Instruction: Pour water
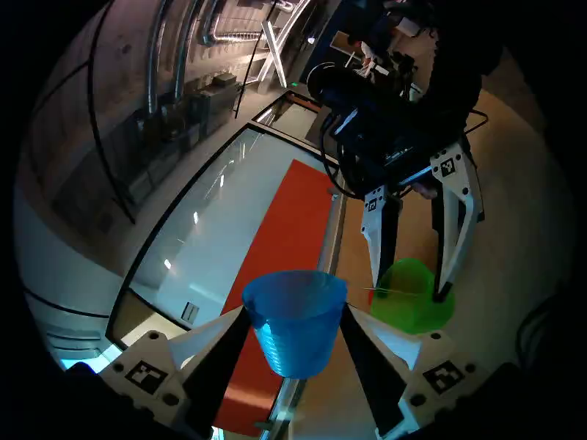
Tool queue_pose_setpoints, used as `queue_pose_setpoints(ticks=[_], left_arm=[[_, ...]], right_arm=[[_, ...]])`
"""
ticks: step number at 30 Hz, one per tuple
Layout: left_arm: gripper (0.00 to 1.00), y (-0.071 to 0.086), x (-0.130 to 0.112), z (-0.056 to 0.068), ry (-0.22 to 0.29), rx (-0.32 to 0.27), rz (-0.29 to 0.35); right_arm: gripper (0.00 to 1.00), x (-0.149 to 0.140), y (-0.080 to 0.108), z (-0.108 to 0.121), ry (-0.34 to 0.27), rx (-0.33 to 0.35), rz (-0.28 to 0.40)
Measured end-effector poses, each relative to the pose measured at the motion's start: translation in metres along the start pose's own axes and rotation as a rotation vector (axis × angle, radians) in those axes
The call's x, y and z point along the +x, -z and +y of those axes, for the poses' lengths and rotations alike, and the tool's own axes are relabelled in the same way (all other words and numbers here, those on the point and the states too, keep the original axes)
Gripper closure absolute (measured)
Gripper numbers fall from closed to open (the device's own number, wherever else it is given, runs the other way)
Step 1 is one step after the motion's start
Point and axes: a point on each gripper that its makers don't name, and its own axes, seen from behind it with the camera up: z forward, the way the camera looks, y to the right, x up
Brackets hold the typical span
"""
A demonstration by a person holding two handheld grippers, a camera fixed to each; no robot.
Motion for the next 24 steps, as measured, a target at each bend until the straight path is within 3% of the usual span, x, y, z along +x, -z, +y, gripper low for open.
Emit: queue_pose_setpoints(ticks=[24], left_arm=[[0.16,0.0000,0.0030,0.0020,-0.032,0.003,0.002]], right_arm=[[0.10,0.0005,0.0015,0.0029,0.006,-0.005,0.004]])
